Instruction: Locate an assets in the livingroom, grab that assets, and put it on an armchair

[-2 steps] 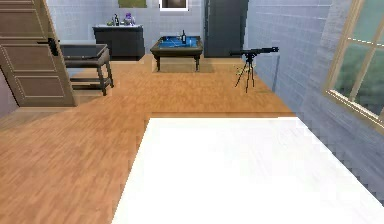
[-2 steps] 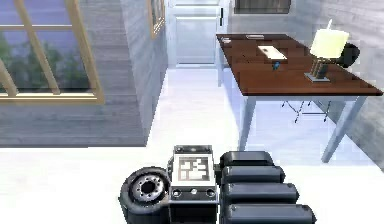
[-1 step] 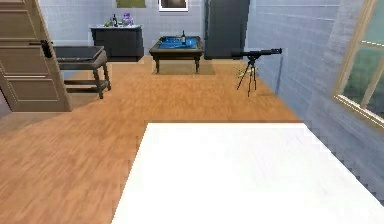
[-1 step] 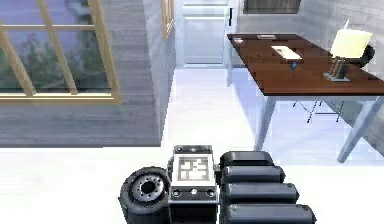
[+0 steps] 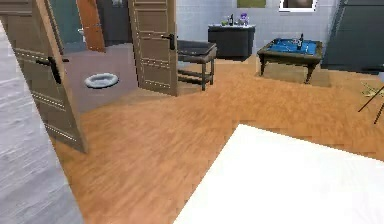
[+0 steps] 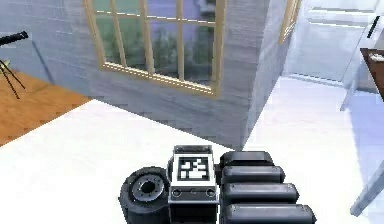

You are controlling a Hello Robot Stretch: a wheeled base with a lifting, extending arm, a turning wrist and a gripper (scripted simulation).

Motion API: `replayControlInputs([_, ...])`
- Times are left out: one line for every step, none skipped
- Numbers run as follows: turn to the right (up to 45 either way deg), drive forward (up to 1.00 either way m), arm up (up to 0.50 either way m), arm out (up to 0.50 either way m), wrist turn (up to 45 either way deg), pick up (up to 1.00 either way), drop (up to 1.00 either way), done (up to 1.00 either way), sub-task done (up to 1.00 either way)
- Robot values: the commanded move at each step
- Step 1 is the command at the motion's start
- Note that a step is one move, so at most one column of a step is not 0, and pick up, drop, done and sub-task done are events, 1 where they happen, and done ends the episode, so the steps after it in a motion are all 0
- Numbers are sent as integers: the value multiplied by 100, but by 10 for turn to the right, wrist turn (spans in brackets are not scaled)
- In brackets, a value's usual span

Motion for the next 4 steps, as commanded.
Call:
replayControlInputs([0,75,0,0,0,0,0,0,0])
replayControlInputs([-240,0,0,0,0,0,0,0,0])
replayControlInputs([0,100,0,0,0,0,0,0,0])
replayControlInputs([-30,0,0,0,0,0,0,0,0])
